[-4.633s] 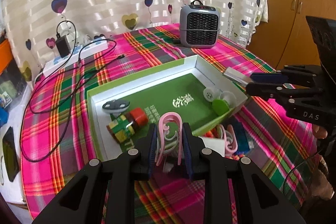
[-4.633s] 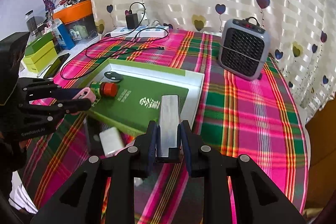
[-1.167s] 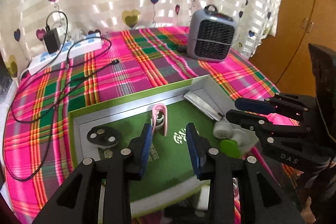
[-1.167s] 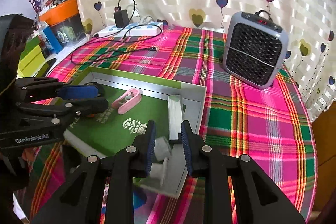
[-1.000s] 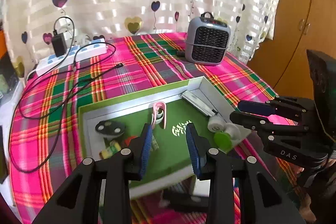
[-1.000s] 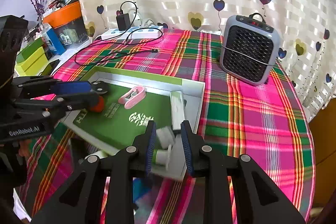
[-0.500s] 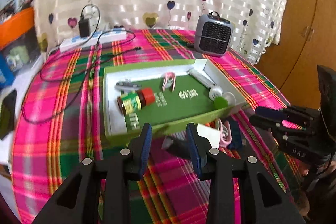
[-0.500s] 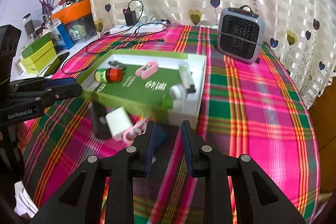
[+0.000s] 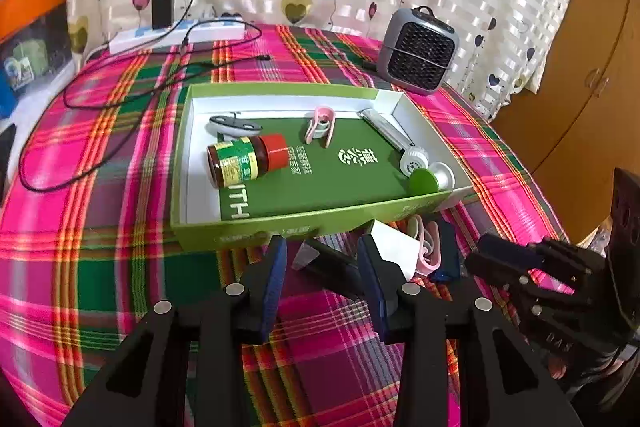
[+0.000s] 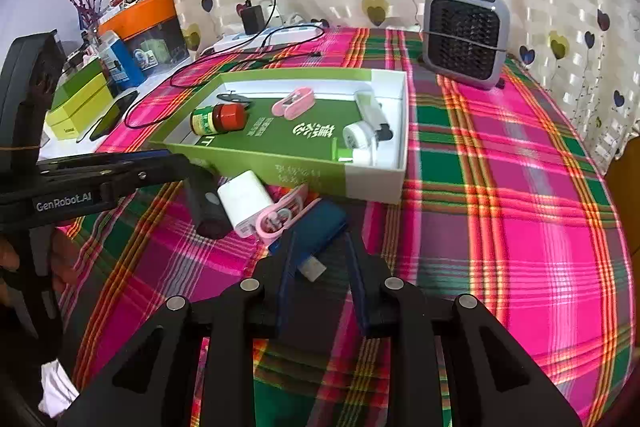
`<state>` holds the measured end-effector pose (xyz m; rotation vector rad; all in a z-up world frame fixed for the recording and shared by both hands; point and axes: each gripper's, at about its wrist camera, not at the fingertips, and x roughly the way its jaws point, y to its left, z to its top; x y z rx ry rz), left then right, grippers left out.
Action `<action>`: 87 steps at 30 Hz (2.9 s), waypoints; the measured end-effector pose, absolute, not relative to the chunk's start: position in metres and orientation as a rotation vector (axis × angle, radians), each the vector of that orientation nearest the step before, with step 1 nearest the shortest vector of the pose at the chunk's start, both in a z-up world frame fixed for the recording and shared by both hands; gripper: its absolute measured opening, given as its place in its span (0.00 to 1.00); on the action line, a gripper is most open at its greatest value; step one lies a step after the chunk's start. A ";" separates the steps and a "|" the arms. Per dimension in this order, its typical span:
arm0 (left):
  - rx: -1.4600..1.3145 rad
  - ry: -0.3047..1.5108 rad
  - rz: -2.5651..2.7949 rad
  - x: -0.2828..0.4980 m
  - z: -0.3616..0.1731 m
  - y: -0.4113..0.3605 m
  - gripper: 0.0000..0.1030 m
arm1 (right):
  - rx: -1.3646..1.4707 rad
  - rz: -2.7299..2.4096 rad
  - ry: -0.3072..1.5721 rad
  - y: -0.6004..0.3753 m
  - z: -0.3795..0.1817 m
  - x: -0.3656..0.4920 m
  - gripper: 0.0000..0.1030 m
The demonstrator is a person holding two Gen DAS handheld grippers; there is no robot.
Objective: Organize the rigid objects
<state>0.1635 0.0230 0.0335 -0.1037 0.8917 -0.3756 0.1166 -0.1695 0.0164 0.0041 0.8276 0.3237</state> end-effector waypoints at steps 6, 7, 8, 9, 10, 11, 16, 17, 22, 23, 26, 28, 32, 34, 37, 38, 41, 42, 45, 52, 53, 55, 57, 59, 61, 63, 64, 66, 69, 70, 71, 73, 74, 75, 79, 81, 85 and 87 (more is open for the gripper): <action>-0.122 0.899 -0.379 0.166 0.034 0.020 0.35 | 0.028 0.327 0.842 -0.167 0.012 0.120 0.25; -0.120 0.905 -0.374 0.167 0.033 0.019 0.35 | 0.028 0.325 0.845 -0.166 0.012 0.120 0.25; -0.123 0.911 -0.371 0.168 0.033 0.019 0.35 | 0.028 0.324 0.845 -0.166 0.012 0.121 0.25; -0.127 0.915 -0.374 0.169 0.032 0.018 0.35 | 0.028 0.327 0.845 -0.165 0.012 0.121 0.25; -0.128 0.920 -0.375 0.170 0.031 0.018 0.35 | 0.028 0.326 0.847 -0.164 0.012 0.121 0.25; -0.128 0.924 -0.373 0.170 0.030 0.018 0.35 | 0.028 0.323 0.849 -0.163 0.012 0.121 0.25; -0.106 0.931 -0.376 0.169 0.028 0.016 0.35 | 0.012 0.329 0.856 -0.158 0.011 0.121 0.25; -0.112 0.936 -0.375 0.169 0.028 0.017 0.35 | 0.003 0.327 0.858 -0.156 0.011 0.121 0.25; -0.105 0.940 -0.375 0.166 0.027 0.015 0.35 | -0.021 0.323 0.852 -0.153 0.011 0.121 0.25; -0.097 0.941 -0.369 0.165 0.027 0.014 0.35 | -0.031 0.322 0.849 -0.152 0.011 0.120 0.25; -0.093 0.952 -0.367 0.161 0.024 0.014 0.36 | -0.056 0.317 0.845 -0.150 0.011 0.119 0.26; -0.092 0.953 -0.372 0.158 0.024 0.016 0.36 | -0.072 0.308 0.861 -0.149 0.010 0.120 0.40; -0.089 0.960 -0.366 0.154 0.022 0.021 0.36 | -0.040 0.299 0.880 -0.153 0.004 0.122 0.45; -0.094 0.959 -0.367 0.153 0.022 0.024 0.36 | -0.017 0.293 0.885 -0.155 0.003 0.124 0.45; -0.094 0.956 -0.366 0.153 0.022 0.027 0.37 | -0.026 0.285 0.883 -0.155 0.003 0.124 0.45; -0.095 0.956 -0.366 0.153 0.022 0.028 0.37 | -0.036 0.275 0.881 -0.155 0.003 0.123 0.45; -0.075 0.955 -0.356 0.153 0.022 0.031 0.37 | -0.054 0.250 0.882 -0.157 0.003 0.123 0.45; -0.071 0.955 -0.349 0.152 0.022 0.033 0.37 | -0.052 0.243 0.884 -0.158 0.002 0.123 0.45; -0.064 0.958 -0.336 0.151 0.022 0.038 0.37 | -0.037 0.227 0.889 -0.164 0.000 0.123 0.45; -0.134 0.924 -0.340 0.143 0.034 0.034 0.37 | -0.031 0.209 0.887 -0.168 0.000 0.123 0.45; -0.131 0.921 -0.349 0.142 0.036 0.029 0.37 | -0.030 0.211 0.886 -0.169 0.000 0.123 0.45; -0.121 0.913 -0.367 0.140 0.038 0.020 0.37 | -0.026 0.215 0.884 -0.169 0.000 0.123 0.45; -0.091 0.926 -0.359 0.139 0.035 0.010 0.37 | -0.024 0.220 0.883 -0.169 0.000 0.123 0.45; -0.070 0.938 -0.336 0.139 0.031 0.003 0.37 | -0.020 0.227 0.881 -0.171 0.000 0.123 0.45; -0.061 0.933 -0.321 0.137 0.031 0.000 0.37 | -0.015 0.231 0.878 -0.171 0.000 0.123 0.45; -0.053 0.932 -0.313 0.134 0.033 -0.003 0.37 | -0.009 0.236 0.877 -0.171 0.000 0.124 0.45; -0.038 0.927 -0.297 0.132 0.035 -0.005 0.37 | -0.006 0.239 0.876 -0.172 0.000 0.124 0.45; -0.010 0.913 -0.279 0.127 0.038 -0.009 0.37 | 0.006 0.248 0.876 -0.173 0.000 0.124 0.45; 0.032 0.914 -0.258 0.124 0.039 -0.016 0.37 | 0.020 0.257 0.874 -0.176 0.000 0.125 0.45; 0.061 0.916 -0.253 0.123 0.038 -0.021 0.37 | 0.024 0.260 0.874 -0.176 0.000 0.125 0.45; 0.076 0.923 -0.257 0.123 0.036 -0.024 0.37 | 0.029 0.262 0.874 -0.176 0.000 0.125 0.45; 0.068 0.937 -0.278 0.122 0.034 -0.029 0.37 | 0.037 0.267 0.873 -0.177 0.000 0.125 0.45; 0.061 0.941 -0.274 0.123 0.033 -0.030 0.37 | 0.042 0.269 0.873 -0.178 0.000 0.125 0.45; 0.066 0.937 -0.254 0.123 0.032 -0.031 0.37 | 0.045 0.271 0.872 -0.178 0.000 0.125 0.45; 0.061 0.926 -0.199 0.127 0.030 -0.028 0.37 | 0.050 0.275 0.872 -0.179 0.000 0.125 0.45; 0.040 0.931 -0.198 0.127 0.031 -0.025 0.37 | 0.051 0.276 0.872 -0.180 0.000 0.125 0.45; 0.044 0.946 -0.180 0.126 0.027 -0.020 0.38 | 0.048 0.276 0.872 -0.180 0.000 0.125 0.45; 0.034 0.946 -0.179 0.124 0.027 -0.017 0.38 | 0.046 0.277 0.872 -0.179 0.000 0.125 0.45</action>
